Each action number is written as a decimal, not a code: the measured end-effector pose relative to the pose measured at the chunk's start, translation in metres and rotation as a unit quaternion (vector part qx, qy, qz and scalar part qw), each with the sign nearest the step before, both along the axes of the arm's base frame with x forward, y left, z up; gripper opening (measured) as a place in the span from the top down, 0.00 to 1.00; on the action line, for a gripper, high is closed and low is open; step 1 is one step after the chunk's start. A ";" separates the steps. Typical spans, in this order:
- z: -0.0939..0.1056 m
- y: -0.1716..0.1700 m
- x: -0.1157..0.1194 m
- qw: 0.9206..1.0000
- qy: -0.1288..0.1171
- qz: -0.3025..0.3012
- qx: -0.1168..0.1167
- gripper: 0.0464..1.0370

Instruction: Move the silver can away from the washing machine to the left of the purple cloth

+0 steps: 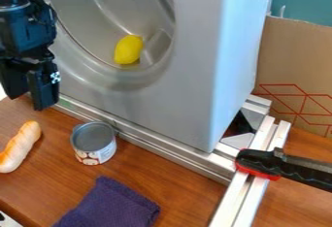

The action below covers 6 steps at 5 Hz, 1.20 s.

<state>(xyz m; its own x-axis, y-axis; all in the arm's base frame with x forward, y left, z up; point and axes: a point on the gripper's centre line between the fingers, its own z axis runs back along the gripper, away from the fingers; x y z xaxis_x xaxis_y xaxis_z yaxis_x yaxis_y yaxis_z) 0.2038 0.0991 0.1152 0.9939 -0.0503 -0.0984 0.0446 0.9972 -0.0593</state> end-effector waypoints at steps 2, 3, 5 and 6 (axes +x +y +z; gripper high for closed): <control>-0.021 0.012 0.015 0.997 -0.059 0.000 0.055 0.04; -0.030 0.012 0.026 0.996 -0.068 -0.023 0.045 0.04; -0.068 0.019 0.044 0.998 -0.059 -0.020 0.031 0.04; -0.082 0.020 0.050 0.998 -0.058 -0.001 0.031 0.04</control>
